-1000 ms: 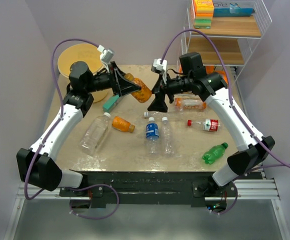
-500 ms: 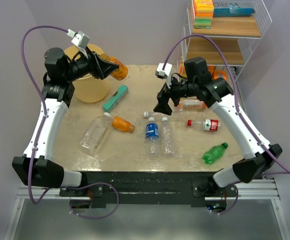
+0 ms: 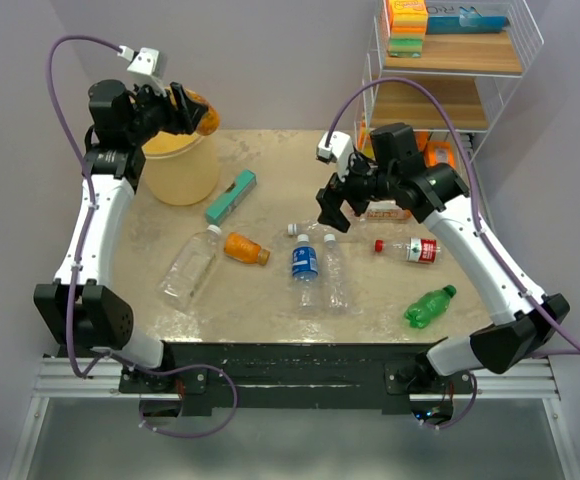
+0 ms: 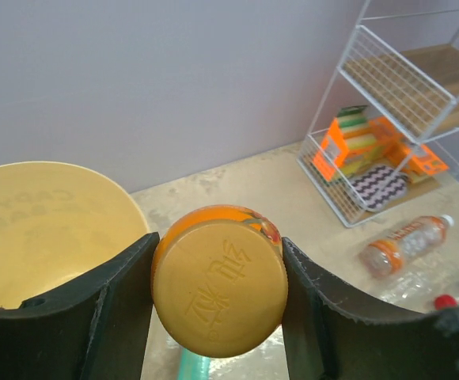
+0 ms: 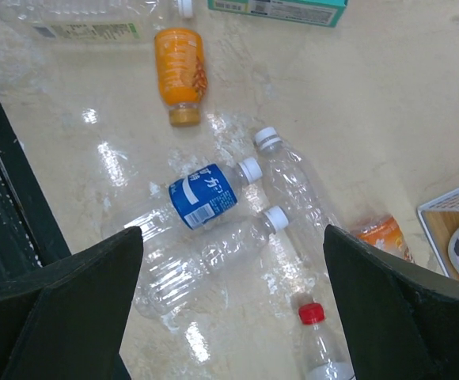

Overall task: Put the plastic bottles in the bin
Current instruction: Place the plastic bottle in the trash bin.

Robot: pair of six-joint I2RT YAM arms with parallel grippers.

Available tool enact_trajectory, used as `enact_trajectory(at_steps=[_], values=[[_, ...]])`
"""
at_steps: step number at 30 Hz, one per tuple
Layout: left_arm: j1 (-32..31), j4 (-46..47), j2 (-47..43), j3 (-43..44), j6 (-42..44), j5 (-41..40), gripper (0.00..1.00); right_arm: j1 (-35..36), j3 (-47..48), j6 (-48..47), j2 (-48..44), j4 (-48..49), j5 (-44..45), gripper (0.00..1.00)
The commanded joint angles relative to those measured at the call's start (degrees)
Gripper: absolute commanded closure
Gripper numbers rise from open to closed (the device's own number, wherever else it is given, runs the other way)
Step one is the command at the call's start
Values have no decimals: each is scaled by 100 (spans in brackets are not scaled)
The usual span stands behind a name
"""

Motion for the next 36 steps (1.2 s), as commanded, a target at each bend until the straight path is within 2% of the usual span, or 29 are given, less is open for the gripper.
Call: enact_trajectory(at_steps=[1,9,25,31,36], values=[[73,227,300,528,326,-594,100,-64,-94,15,-221,58,309,2],[354,332,793,809,642,-1086,100,-380,-235,6,-160,23,388,2],[662,491,2128,1020,1055,-1333,100,-934,-419,59,-46,128,423,2],[671,359,2717,1380,1108,-1395,100,-961,-525,24,-63,93,511,2],[671,-19,3245,2004,1108,-1359,100,-987,-595,24,-81,93,546,2]])
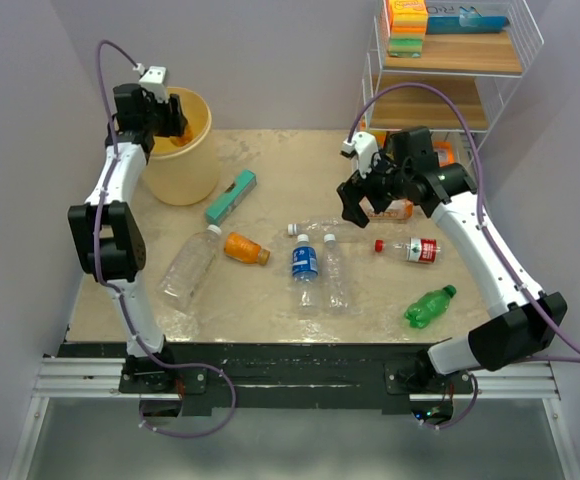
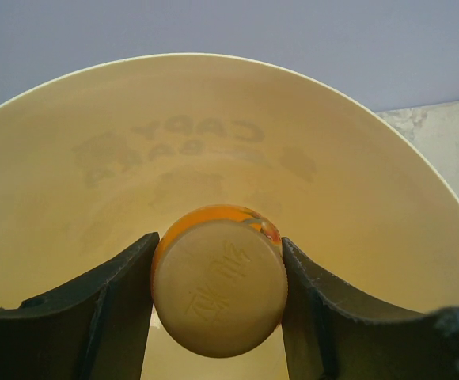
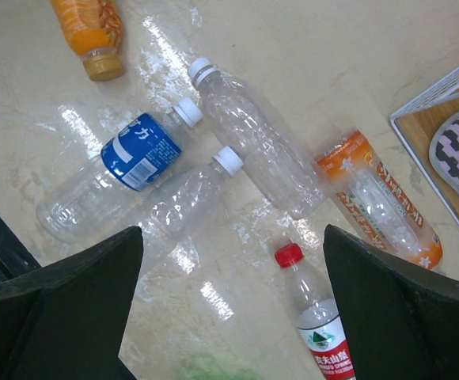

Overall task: Put the plastic bottles in the bin
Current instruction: Place the plastic bottle in the trash bin.

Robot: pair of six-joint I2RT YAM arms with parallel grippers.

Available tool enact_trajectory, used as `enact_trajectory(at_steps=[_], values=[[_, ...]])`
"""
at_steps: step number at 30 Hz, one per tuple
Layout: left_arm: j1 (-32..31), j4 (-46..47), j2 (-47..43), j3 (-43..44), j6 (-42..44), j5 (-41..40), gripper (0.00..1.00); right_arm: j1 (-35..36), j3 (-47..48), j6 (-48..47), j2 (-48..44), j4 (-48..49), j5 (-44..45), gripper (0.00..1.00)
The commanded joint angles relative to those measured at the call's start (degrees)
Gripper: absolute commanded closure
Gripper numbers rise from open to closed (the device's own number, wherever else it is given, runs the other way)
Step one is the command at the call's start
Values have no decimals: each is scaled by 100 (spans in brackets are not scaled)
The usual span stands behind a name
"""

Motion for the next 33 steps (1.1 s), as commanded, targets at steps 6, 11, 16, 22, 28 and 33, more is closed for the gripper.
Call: enact_trajectory(at_steps=[6,11,16,22,28,33], values=[[24,-403,638,1062,175,-114,100,-48,-227,24,-133,128,131,2],[24,-650,770,1142,263,-140,100,-65,-341,24,-204,225,140,2],[24,-799,823,1151,386,-184,100,-74,-429,15,-239,278,157,2],[33,-1010,963,1308,474,-298,93,-91,-429,-2,-265,261,289,2],[24,-1239,1095,1327,509,-281,88,-118,-421,-29,-283,208,386,2],[33,-1248,1095,1265,544,-290,86,-127,-333,-55,-283,172,430,2]])
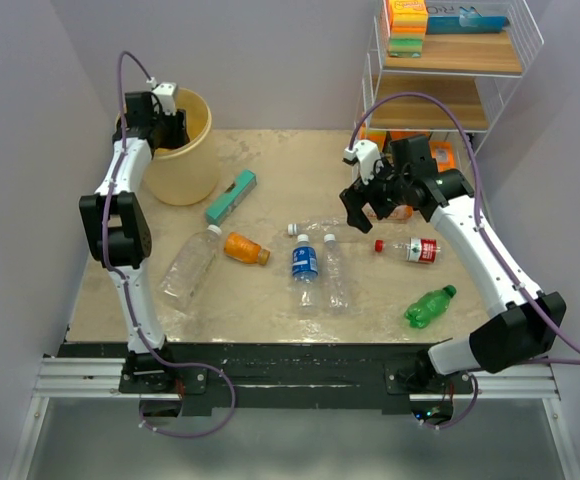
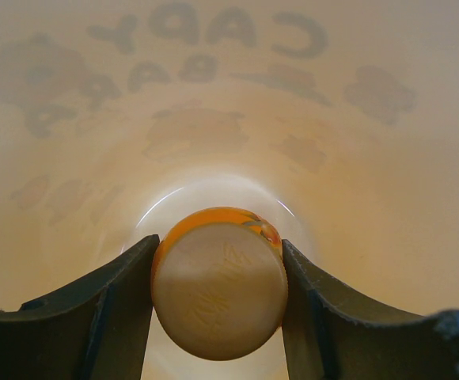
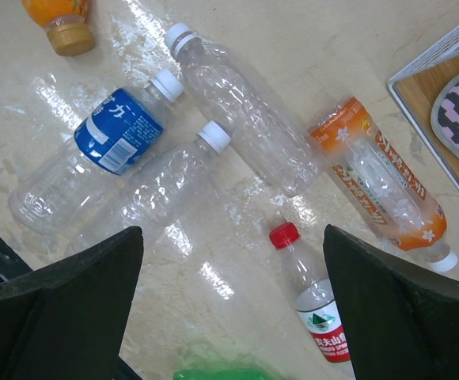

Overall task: Put the plastic bottles in the bin
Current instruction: Place the plastic bottle in the trash bin.

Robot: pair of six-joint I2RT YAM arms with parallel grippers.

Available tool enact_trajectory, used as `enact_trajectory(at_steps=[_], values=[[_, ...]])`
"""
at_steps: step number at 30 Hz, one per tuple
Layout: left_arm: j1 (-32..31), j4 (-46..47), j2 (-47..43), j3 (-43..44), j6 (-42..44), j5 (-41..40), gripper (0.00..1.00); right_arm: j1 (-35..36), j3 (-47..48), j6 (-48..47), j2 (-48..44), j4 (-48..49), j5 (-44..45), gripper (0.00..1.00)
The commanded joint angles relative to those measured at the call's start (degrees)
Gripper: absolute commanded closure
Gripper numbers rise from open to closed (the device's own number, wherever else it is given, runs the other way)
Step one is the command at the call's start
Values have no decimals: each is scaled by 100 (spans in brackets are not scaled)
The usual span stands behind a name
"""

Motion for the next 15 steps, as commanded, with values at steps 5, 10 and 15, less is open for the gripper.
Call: enact_trajectory(at_steps=[5,10,15], values=[[33,3,22,178,133,-8,73,-37,74,-38,-197,81,76,2],[24,-41,-39,170,98,-8,54,-54,30,-38,-206,98,76,2],[24,-94,-66,152,98,-8,42,-55,65,-81,-241,72,172,2]])
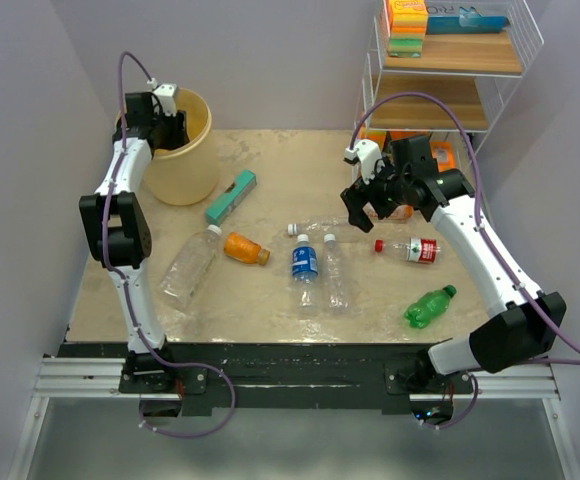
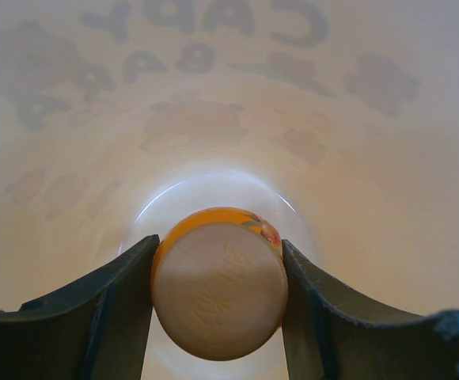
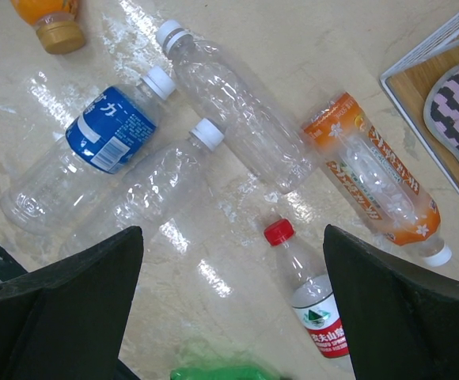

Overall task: Put the plastic bottles in the bin
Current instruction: Place the plastic bottle in the trash bin.

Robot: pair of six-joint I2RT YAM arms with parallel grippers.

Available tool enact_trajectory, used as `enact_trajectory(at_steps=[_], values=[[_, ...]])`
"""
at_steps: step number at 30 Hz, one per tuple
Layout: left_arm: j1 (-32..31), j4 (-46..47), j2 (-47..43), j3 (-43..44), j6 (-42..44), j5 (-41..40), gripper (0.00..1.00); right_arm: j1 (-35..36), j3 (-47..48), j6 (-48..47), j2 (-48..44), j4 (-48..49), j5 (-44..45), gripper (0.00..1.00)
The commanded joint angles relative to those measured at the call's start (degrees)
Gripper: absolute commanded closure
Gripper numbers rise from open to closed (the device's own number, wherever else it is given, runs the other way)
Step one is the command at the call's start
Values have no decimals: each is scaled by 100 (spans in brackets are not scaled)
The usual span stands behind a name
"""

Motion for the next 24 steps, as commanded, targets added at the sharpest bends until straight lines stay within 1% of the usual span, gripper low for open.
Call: enact_trajectory(at_steps=[1,5,16,20,24], values=[[24,-16,-75,161,41,10,41,-35,76,-77,-250,46,85,2],[24,2,-145,108,6,36,36,-52,94,-95,-320,28,120,2],[24,55,-461,-146,-64,142,29,-61,-56,-86,-505,28,120,2],[24,29,-610,-208,-55,151,22,-61,-38,-112,-584,-7,217,2],[24,2,-760,-191,-73,177,17,-70,-3,-130,-637,-42,313,2]])
